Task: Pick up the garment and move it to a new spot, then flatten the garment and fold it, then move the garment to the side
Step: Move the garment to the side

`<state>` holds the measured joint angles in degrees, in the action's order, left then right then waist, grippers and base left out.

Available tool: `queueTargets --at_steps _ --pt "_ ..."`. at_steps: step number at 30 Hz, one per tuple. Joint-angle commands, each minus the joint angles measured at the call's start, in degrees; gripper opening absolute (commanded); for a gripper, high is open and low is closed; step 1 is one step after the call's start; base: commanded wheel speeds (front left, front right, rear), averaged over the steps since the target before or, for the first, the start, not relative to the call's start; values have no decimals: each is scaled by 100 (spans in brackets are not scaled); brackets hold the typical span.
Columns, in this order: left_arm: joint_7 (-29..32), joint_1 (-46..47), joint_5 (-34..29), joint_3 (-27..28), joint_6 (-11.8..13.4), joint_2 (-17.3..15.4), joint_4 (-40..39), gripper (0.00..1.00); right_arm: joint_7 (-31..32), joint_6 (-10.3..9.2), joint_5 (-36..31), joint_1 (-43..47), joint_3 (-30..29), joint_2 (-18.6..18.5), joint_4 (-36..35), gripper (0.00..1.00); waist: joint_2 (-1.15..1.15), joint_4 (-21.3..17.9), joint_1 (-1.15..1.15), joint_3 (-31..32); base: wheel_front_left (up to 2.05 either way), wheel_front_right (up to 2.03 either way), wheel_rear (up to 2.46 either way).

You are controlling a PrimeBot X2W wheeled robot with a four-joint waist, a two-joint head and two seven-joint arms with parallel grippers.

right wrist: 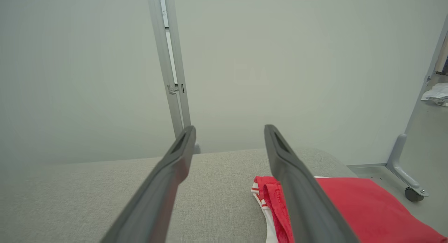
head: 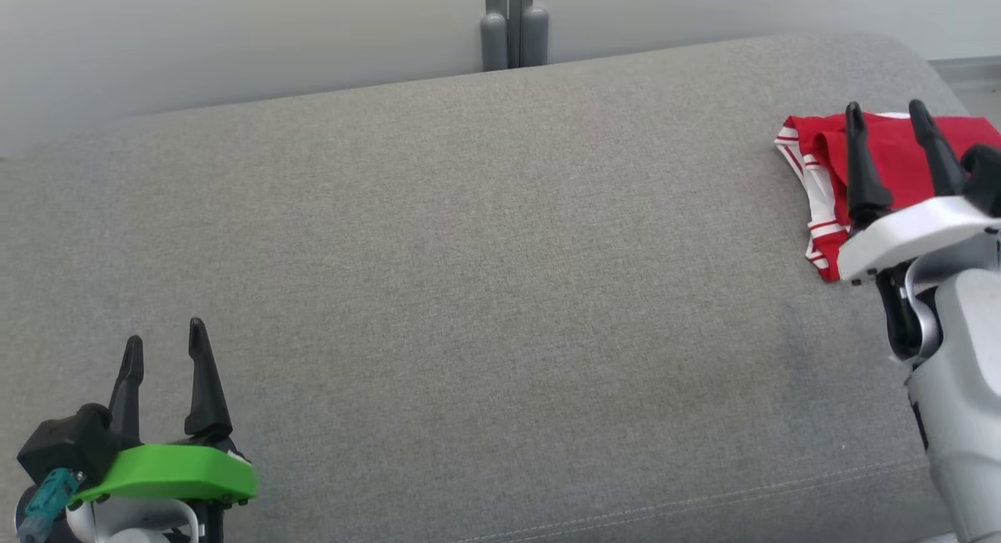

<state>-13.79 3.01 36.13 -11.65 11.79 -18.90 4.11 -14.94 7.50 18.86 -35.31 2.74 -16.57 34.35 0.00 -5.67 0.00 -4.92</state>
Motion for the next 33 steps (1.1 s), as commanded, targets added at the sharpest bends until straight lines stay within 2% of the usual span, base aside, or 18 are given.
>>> queueTargets --at_steps 1,7,10,15,19,25,33 --pt "-46 -96 30 14 14 31 15 100 58 -3 -124 297 -118 107 -241 100 0 144 0 167 0 0 0" --pt "-102 -385 15 83 -40 135 -18 100 431 -3 -608 1380 -518 698 -1475 100 0 238 0 324 0 0 0" --pt "-122 -522 -47 109 -63 197 -74 100 661 -2 -749 1887 -456 1023 -2017 100 0 274 0 358 0 0 0" --pt "-139 -697 -156 77 -135 280 -144 100 885 -2 -858 2469 -225 1283 -2639 100 0 298 0 382 0 0 0" --pt "-137 -755 -221 19 -182 337 -121 100 926 -3 -1071 2739 -81 1335 -2810 100 0 305 0 413 0 0 0" --pt "-137 -795 -287 -63 -266 369 -29 100 798 -3 -754 2964 116 1358 -2807 100 0 298 0 481 0 0 0" --pt "-140 -812 -342 -56 -315 387 71 100 749 -3 -685 2963 159 1359 -2759 100 0 267 0 525 0 0 0"
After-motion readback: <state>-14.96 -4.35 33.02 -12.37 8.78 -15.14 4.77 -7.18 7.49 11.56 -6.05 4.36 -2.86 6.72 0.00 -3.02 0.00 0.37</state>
